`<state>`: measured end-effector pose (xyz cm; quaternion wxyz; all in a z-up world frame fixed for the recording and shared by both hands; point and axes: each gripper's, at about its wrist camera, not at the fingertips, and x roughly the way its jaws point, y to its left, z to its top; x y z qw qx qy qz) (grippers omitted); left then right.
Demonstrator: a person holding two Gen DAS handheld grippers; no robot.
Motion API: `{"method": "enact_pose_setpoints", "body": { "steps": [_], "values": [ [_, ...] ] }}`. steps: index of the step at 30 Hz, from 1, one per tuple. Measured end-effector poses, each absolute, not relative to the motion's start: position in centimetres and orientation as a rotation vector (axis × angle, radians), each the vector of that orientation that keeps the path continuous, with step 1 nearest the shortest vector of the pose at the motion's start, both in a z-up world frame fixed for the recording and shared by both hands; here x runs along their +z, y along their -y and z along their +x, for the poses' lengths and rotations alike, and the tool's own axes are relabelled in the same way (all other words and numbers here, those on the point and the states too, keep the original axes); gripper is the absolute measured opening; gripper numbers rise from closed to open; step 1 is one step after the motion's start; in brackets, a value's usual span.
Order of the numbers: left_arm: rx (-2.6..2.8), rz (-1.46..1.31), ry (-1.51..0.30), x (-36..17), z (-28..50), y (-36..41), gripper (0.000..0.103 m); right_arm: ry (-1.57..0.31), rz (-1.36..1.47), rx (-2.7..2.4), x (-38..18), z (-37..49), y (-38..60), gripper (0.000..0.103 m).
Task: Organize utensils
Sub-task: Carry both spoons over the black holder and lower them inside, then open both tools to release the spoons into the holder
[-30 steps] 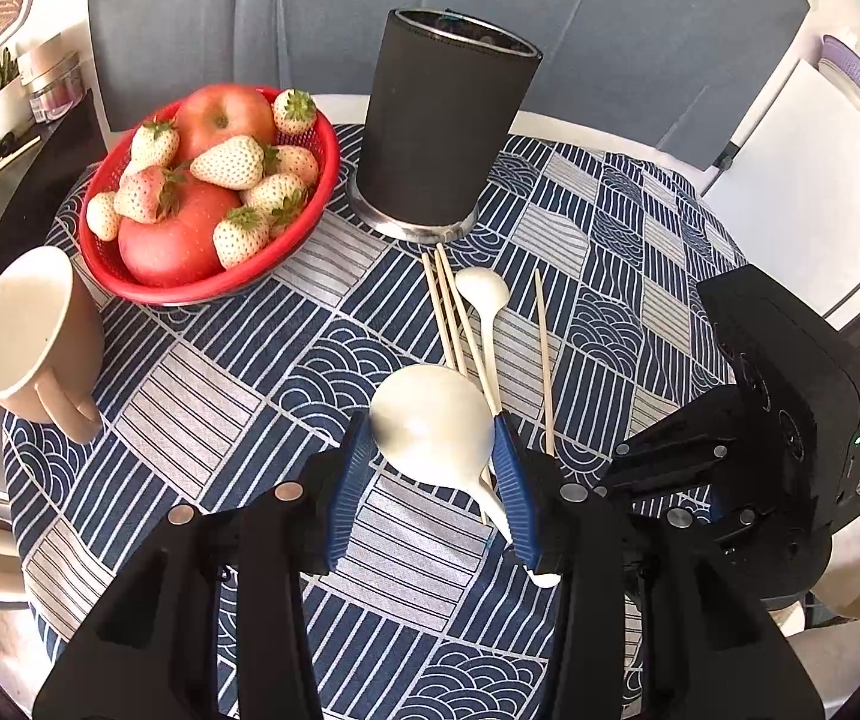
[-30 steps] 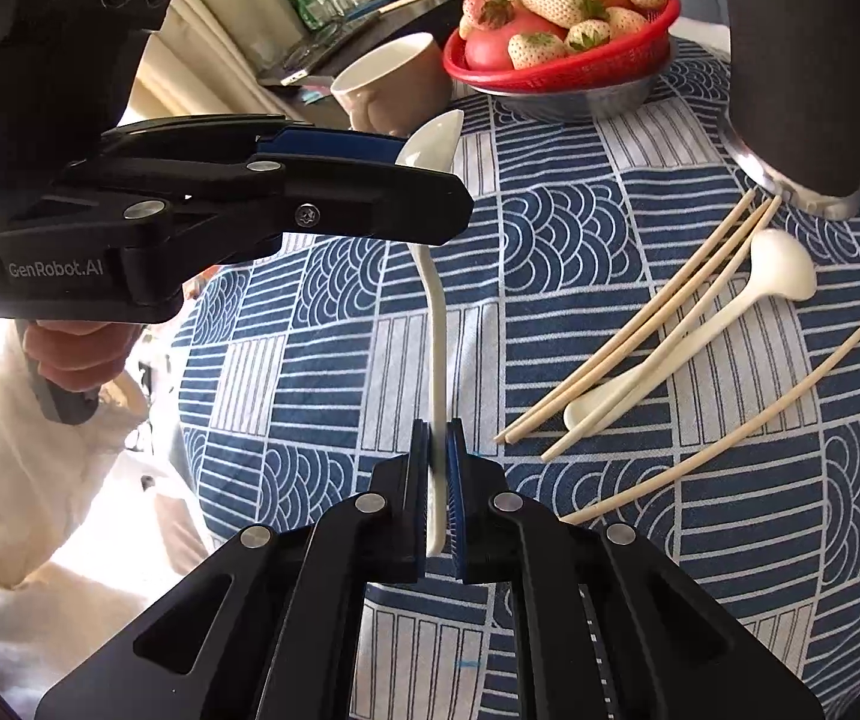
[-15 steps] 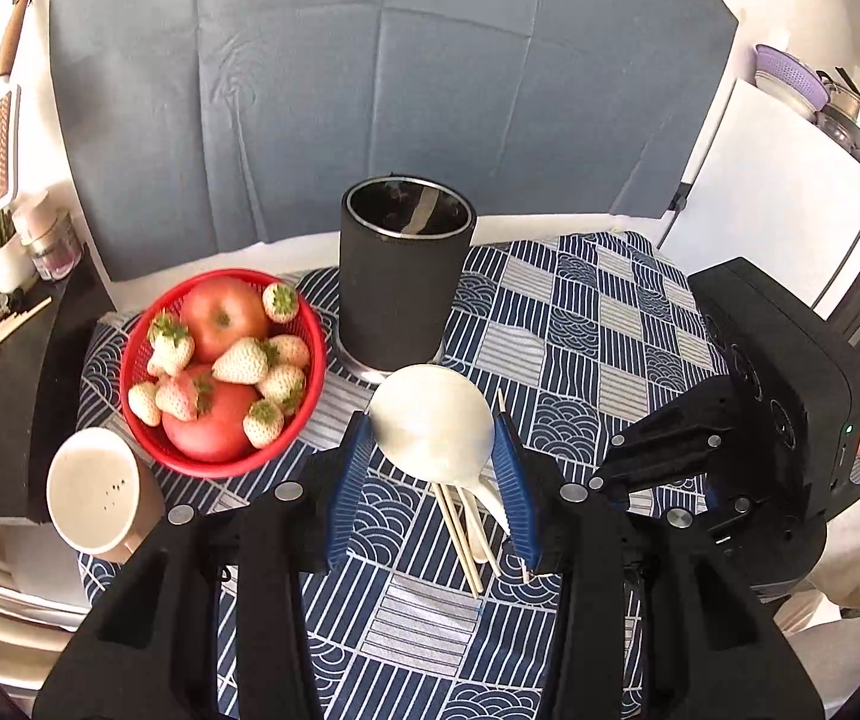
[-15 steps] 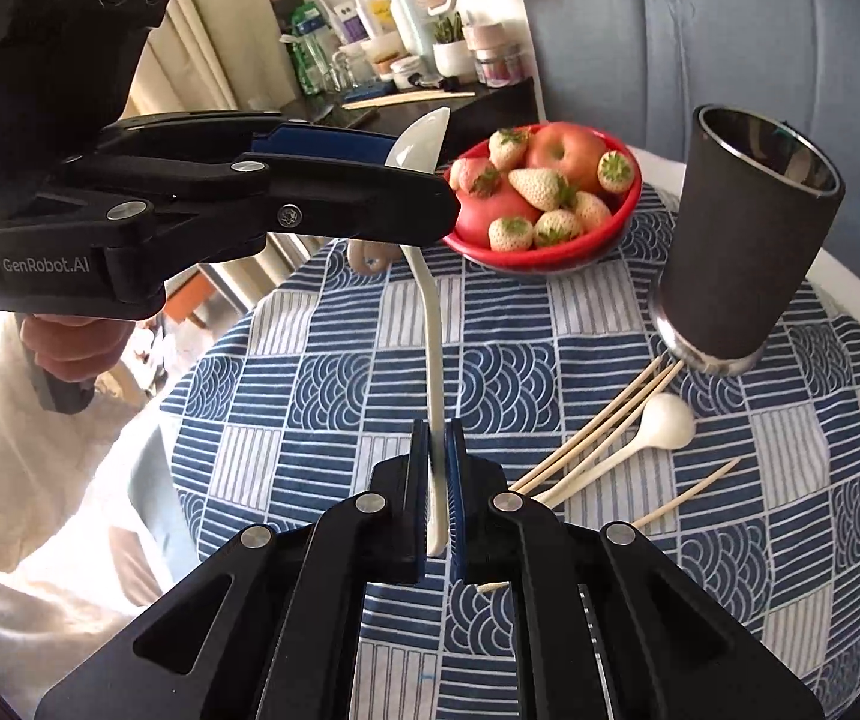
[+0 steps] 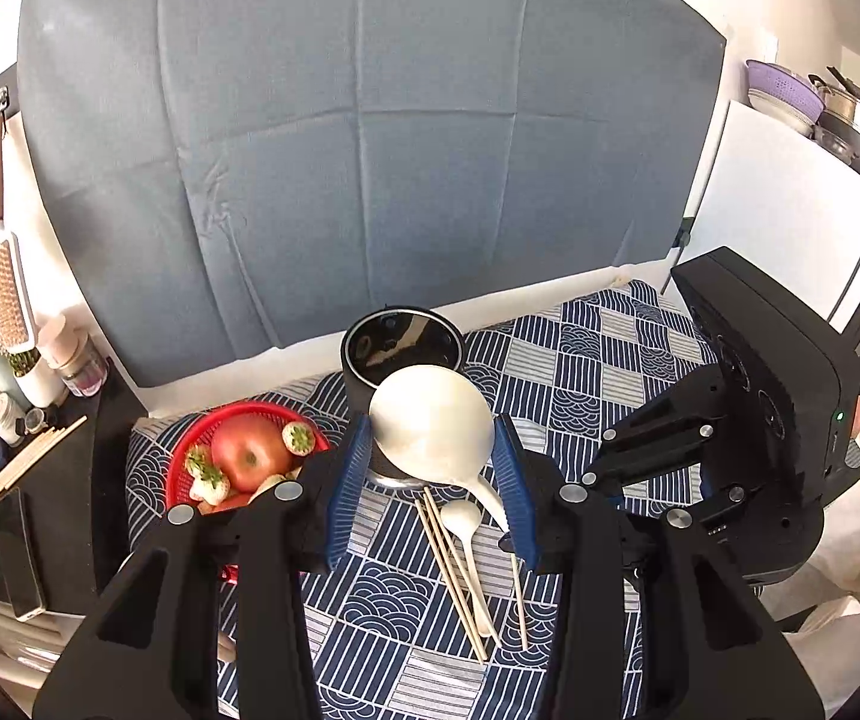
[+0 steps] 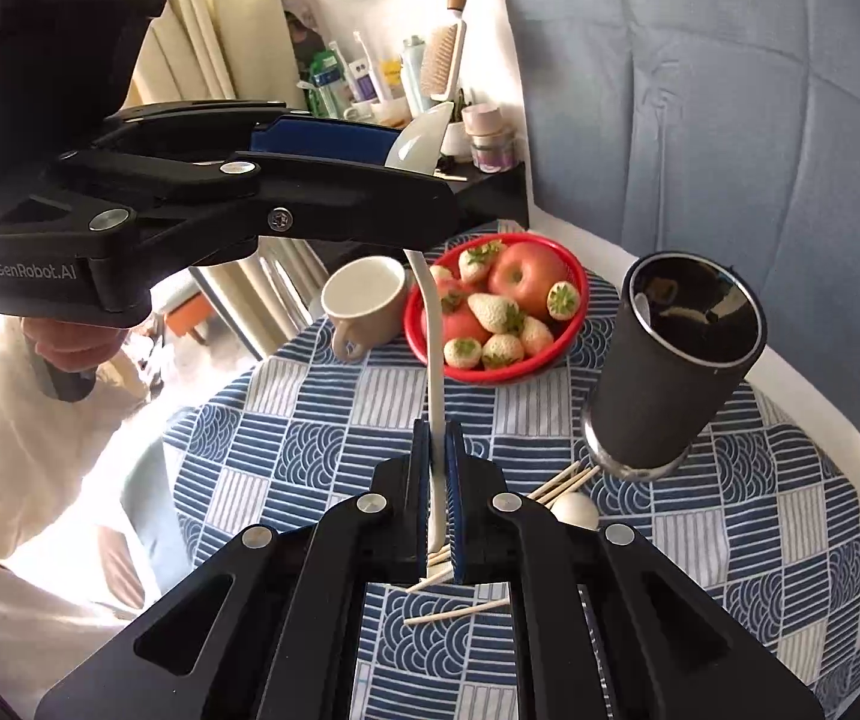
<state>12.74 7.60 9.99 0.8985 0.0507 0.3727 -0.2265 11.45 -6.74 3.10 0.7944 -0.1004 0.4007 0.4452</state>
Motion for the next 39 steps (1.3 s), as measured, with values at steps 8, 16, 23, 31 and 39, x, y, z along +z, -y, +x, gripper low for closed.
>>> {"method": "enact_pose_setpoints", "body": {
  "steps": [8, 16, 23, 31, 39],
  "values": [
    [-0.449, 0.19, -0.674, 14.8, 14.9, -6.3, 0.041, -0.743, -0.236, 0.951, 7.6, 15.0, 7.7, 0.005],
    [-0.473, 0.252, -0.569, 15.3, 18.6, -5.4, 0.04, -0.628, -0.258, 0.892, 8.4, 19.4, 8.2, 0.006],
    [-0.492, 0.238, -0.556, 11.9, 22.2, -4.8, 0.04, -0.608, -0.254, 0.863, 4.9, 23.3, 8.5, 0.006],
    [-0.509, 0.219, -0.595, 7.1, 23.3, -4.5, 0.039, -0.663, -0.268, 0.833, 0.0, 24.8, 8.1, 0.006],
    [-0.461, 0.168, -0.651, 7.4, 22.3, -5.8, 0.077, -0.707, -0.213, 0.787, -0.1, 23.9, 9.5, 0.038]
  ]
}}
